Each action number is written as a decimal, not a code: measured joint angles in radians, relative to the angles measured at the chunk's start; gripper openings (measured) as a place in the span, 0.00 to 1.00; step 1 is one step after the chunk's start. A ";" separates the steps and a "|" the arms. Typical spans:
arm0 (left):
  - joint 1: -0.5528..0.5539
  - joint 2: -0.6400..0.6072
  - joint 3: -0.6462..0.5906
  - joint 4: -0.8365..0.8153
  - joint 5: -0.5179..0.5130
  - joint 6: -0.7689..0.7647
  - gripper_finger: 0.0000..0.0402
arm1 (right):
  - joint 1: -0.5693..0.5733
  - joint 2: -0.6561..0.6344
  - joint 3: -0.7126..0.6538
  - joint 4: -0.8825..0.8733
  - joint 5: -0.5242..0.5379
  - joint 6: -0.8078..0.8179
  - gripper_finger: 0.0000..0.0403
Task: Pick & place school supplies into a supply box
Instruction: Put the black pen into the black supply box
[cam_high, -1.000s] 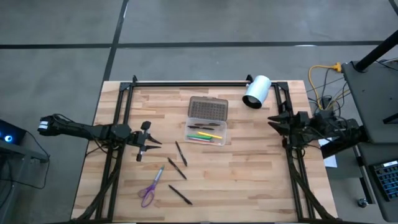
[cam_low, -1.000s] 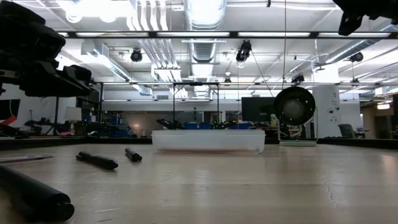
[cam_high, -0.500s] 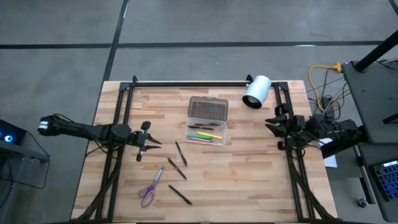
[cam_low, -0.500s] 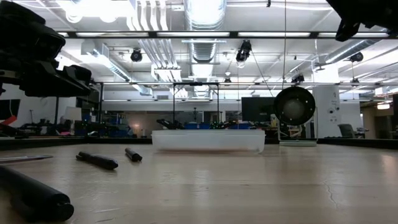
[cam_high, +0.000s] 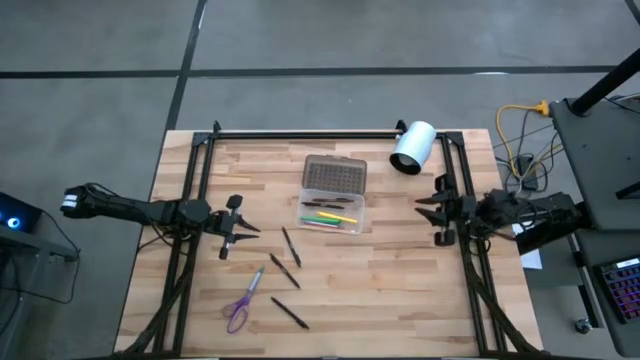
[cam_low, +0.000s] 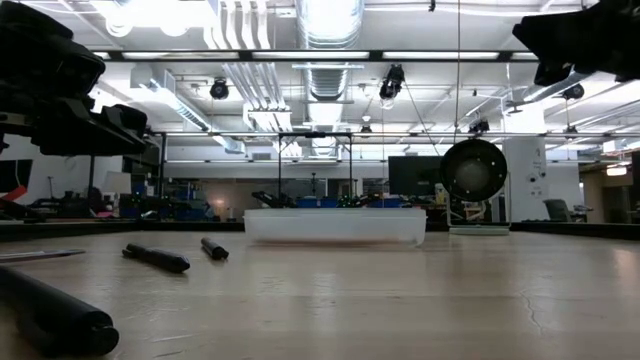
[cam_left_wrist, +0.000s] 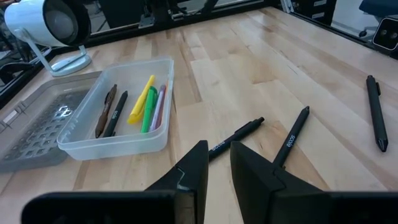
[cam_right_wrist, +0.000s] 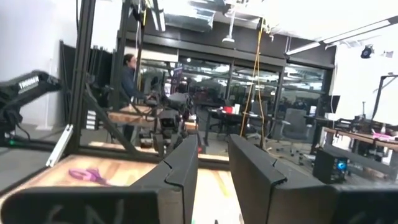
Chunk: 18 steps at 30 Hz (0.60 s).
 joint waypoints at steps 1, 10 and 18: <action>0.000 0.000 0.000 0.000 0.000 0.000 0.13 | 0.000 0.001 0.000 -0.008 0.000 -0.006 0.21; 0.000 0.000 0.000 0.000 0.000 0.000 0.13 | 0.000 0.001 0.000 -0.134 0.000 -0.041 0.20; 0.000 0.000 0.000 0.000 0.000 0.000 0.13 | 0.000 -0.001 0.000 -0.134 0.000 -0.027 0.17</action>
